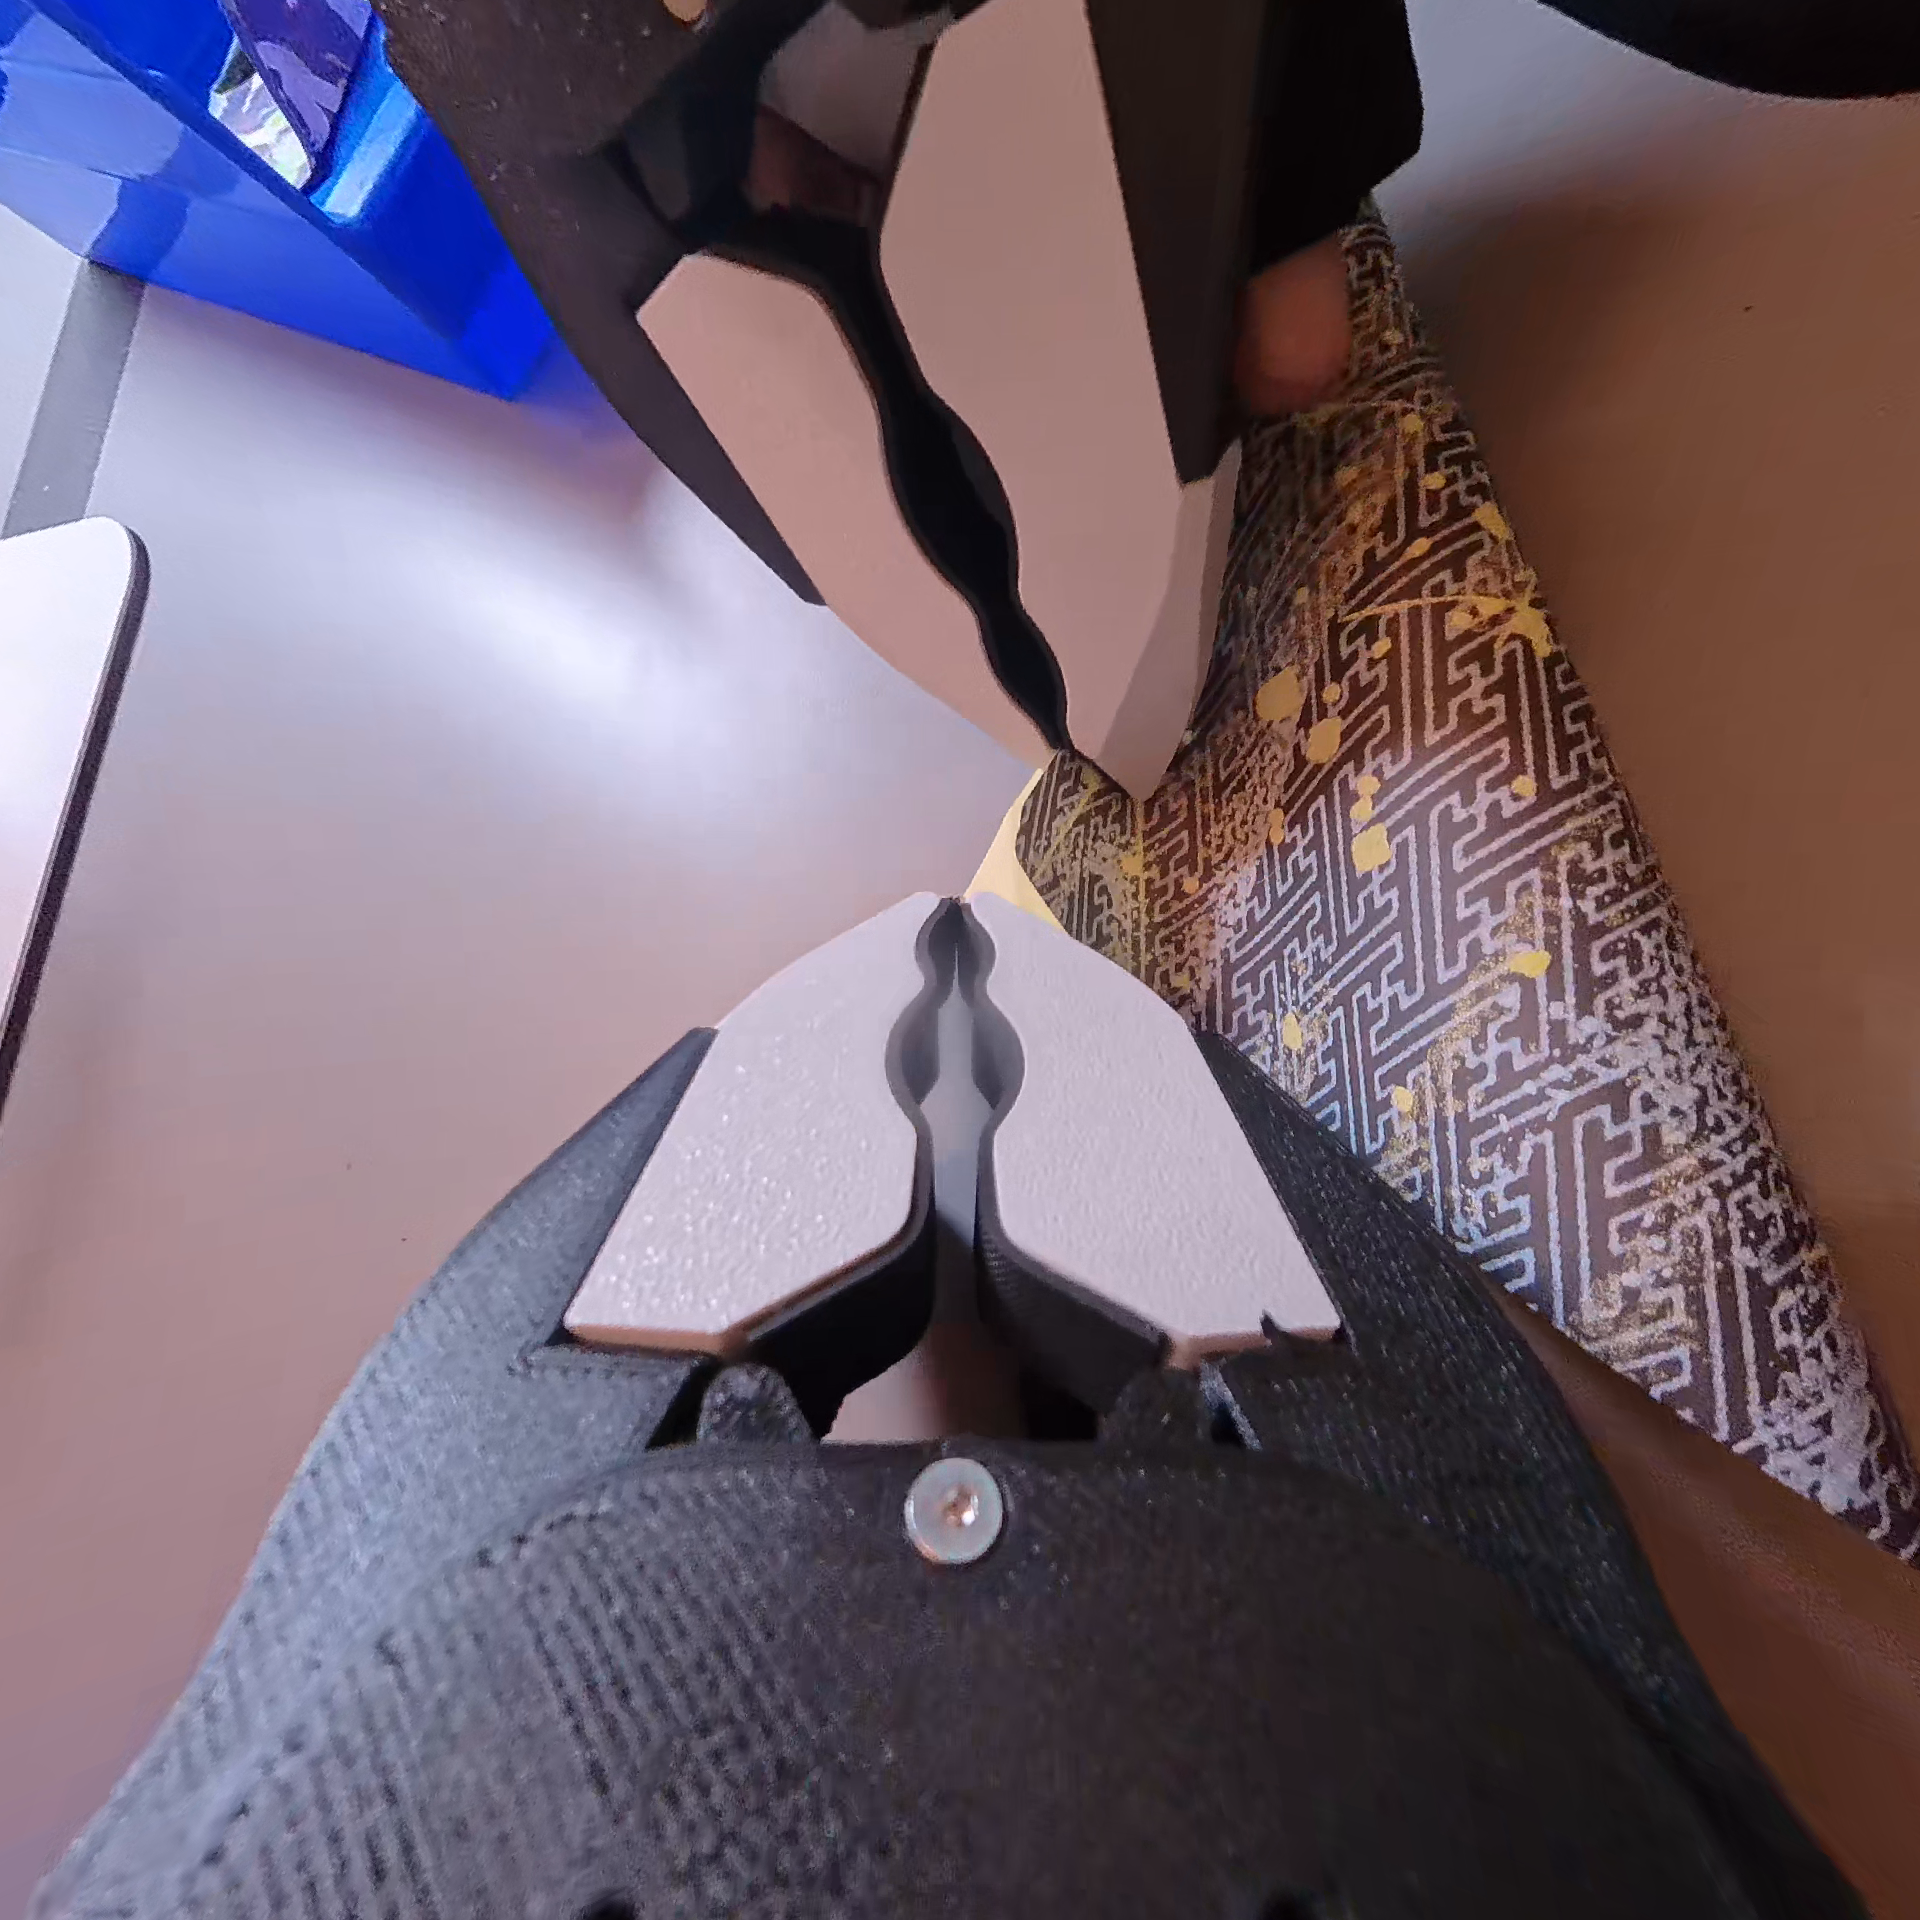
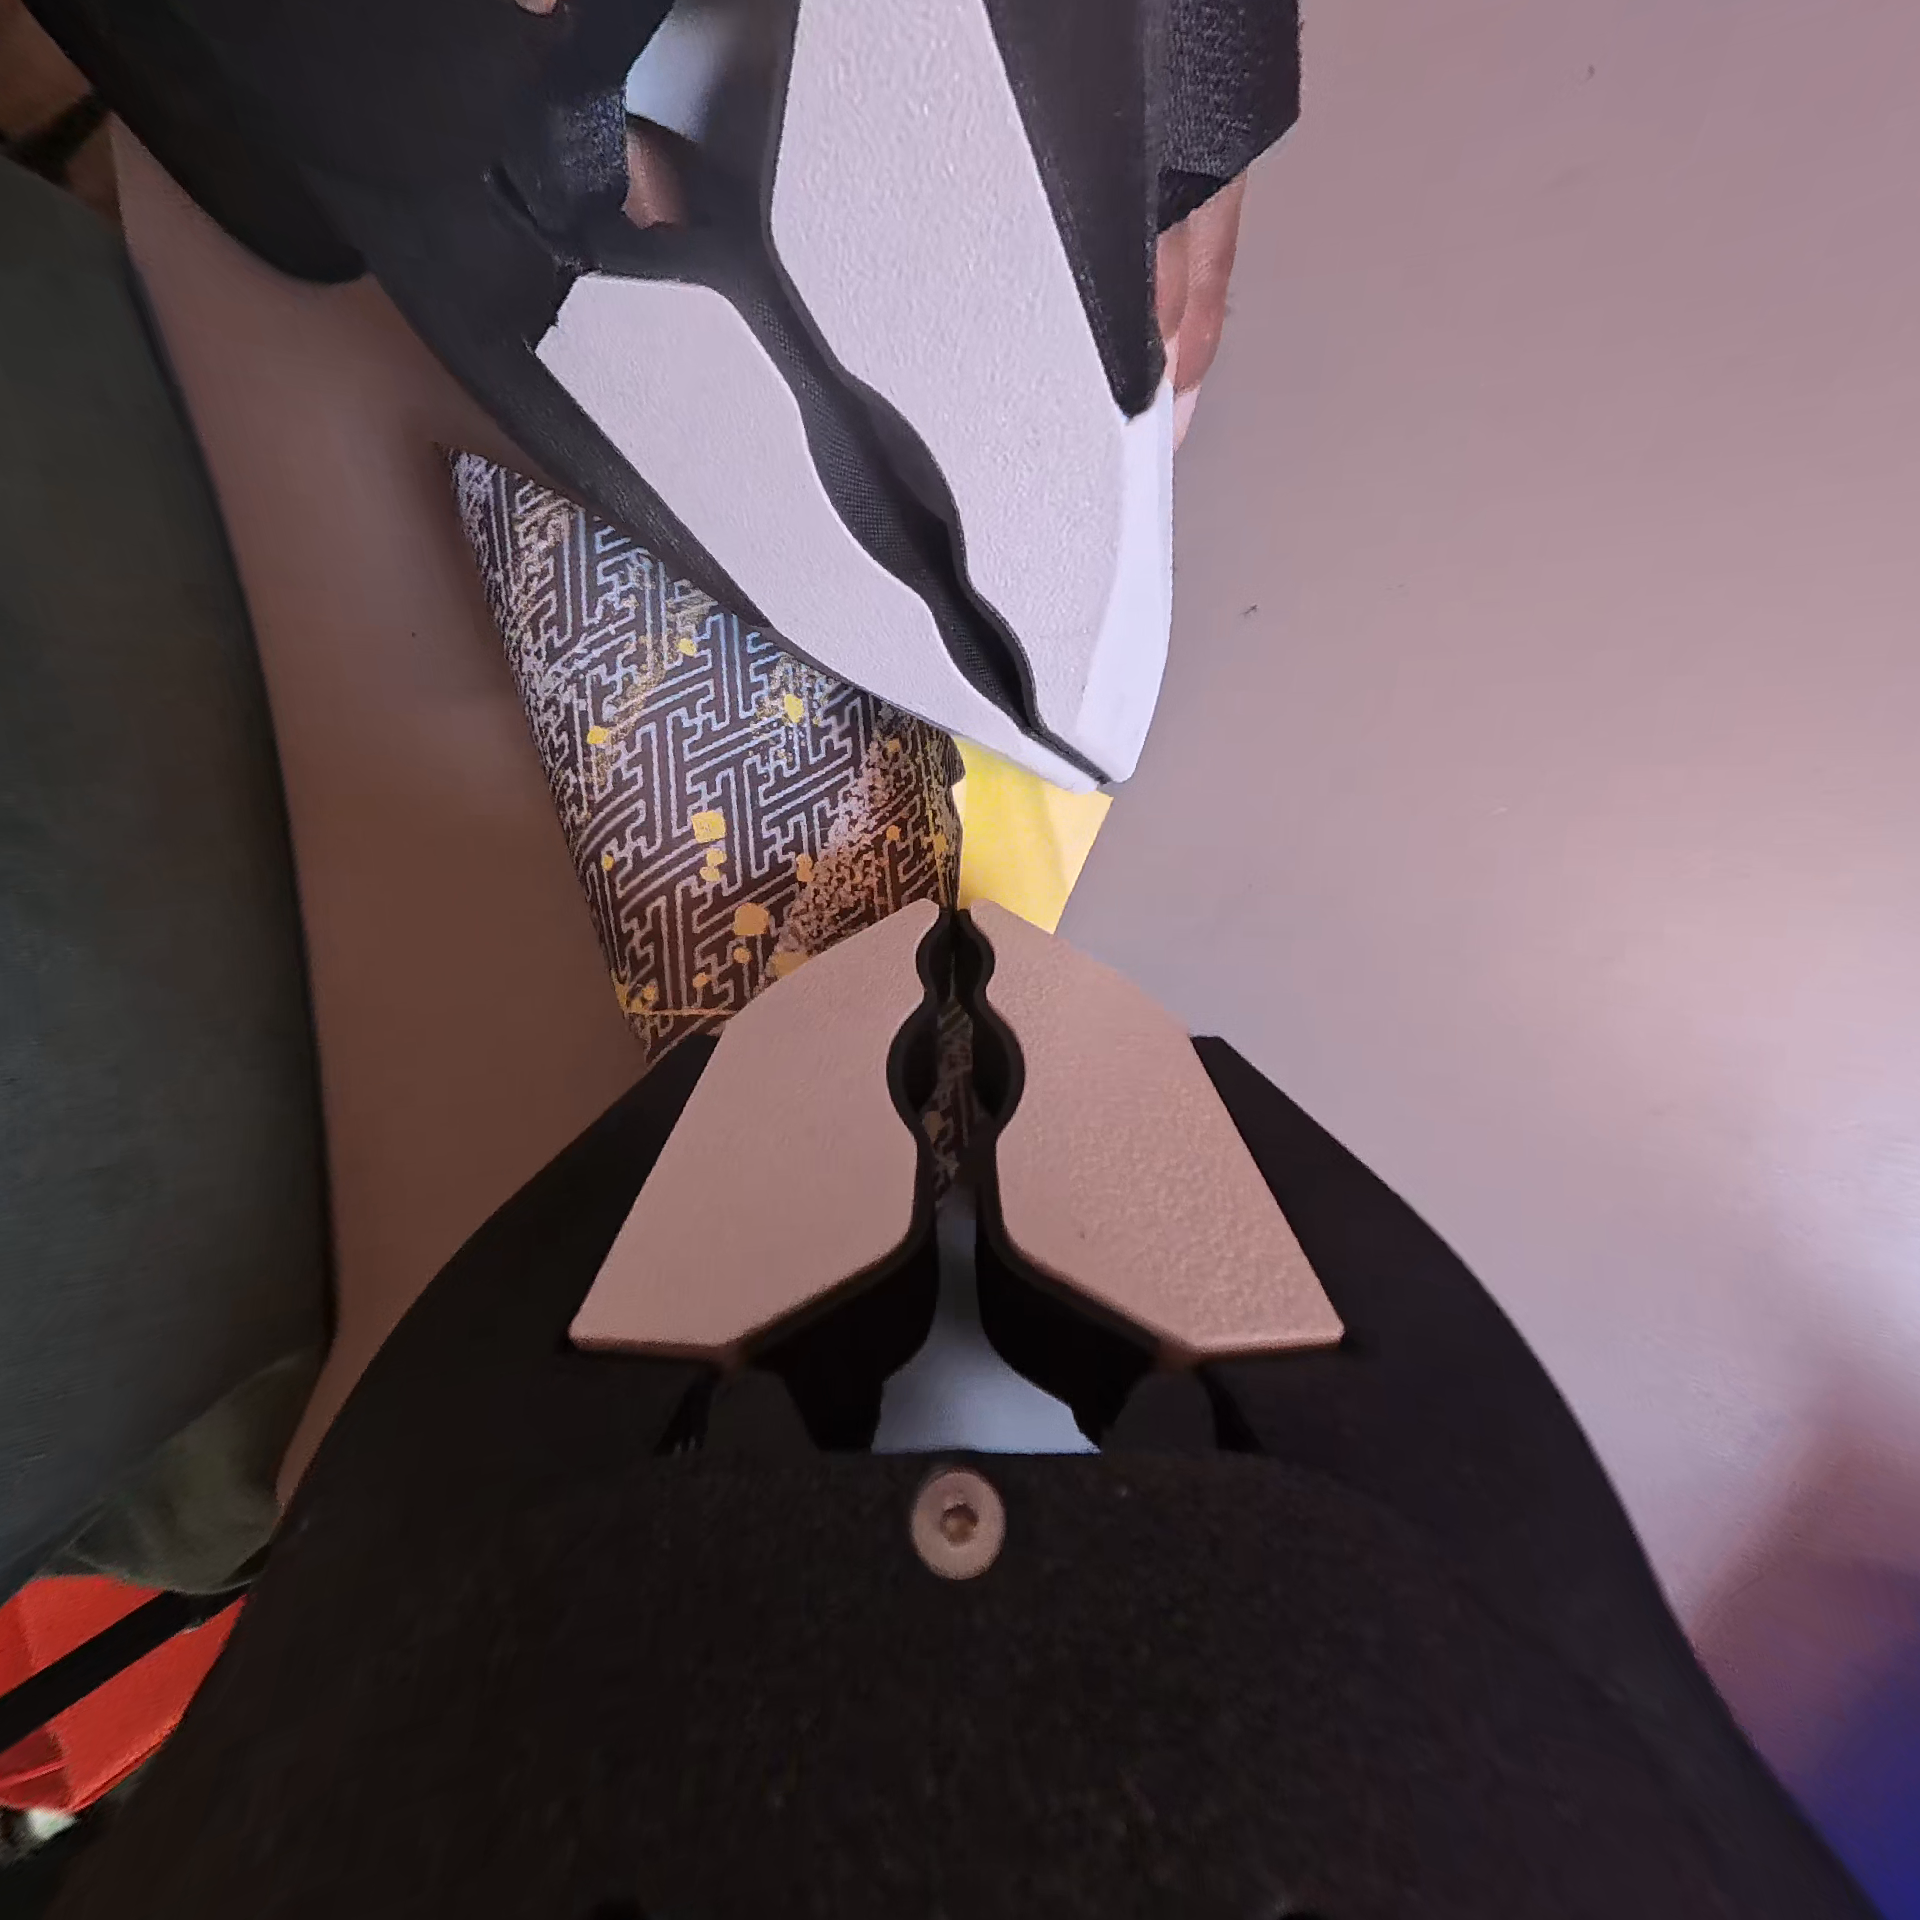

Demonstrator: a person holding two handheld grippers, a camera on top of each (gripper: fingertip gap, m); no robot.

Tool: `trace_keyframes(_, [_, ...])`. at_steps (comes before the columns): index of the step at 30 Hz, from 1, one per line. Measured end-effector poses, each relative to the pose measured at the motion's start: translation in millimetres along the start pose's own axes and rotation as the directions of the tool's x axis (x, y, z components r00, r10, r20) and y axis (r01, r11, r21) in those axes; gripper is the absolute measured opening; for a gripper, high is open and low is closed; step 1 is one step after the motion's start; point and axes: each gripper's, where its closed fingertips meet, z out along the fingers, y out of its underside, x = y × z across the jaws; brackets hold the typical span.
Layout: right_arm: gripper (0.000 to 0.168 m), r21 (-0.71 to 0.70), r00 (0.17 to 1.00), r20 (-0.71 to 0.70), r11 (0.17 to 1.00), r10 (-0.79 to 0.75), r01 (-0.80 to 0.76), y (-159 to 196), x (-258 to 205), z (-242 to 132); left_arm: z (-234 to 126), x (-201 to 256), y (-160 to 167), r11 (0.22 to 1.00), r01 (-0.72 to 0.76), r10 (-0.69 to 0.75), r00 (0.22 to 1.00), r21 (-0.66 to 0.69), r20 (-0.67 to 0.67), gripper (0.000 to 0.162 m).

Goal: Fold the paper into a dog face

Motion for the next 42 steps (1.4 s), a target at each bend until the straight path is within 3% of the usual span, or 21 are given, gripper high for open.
trace_keyframes(9, [0.000, -0.021, 0.994, 0.086, 0.998, 0.066, -0.064, 0.5, -4.2, 1.0, -3.7, 3.0, 0.5, 1.000, 0.012, -0.012, 1.000, 0.011, -0.004, 0.000])
trace_keyframes(12, [0.000, -0.012, 0.994, 0.094, 0.998, 0.062, -0.061, 0.2, -4.8, 1.2, -6.8, 10.1, -6.5, 0.996, 0.055, -0.050, 0.996, 0.073, -0.069, 0.000])
trace_keyframes(17, [0.000, -0.009, 0.995, 0.088, 0.999, 0.035, -0.035, 0.2, -5.4, 1.5, -5.2, 16.8, -4.5, 0.996, 0.066, -0.059, 0.991, 0.054, -0.121, 0.000])
trace_keyframes(26, [0.000, -0.024, 0.990, 0.120, 0.998, 0.069, -0.066, 3.8, -7.4, -0.9, -3.5, 16.8, -2.3, 1.000, 0.005, -0.005, 0.997, -0.011, -0.071, 0.000])
trace_keyframes(42, [0.000, -0.013, 0.984, 0.140, 0.994, 0.114, -0.113, -0.2, -4.2, -0.5, 0.3, 11.6, -3.6, 0.999, 0.037, -0.036, 0.996, 0.015, -0.083, 0.000])
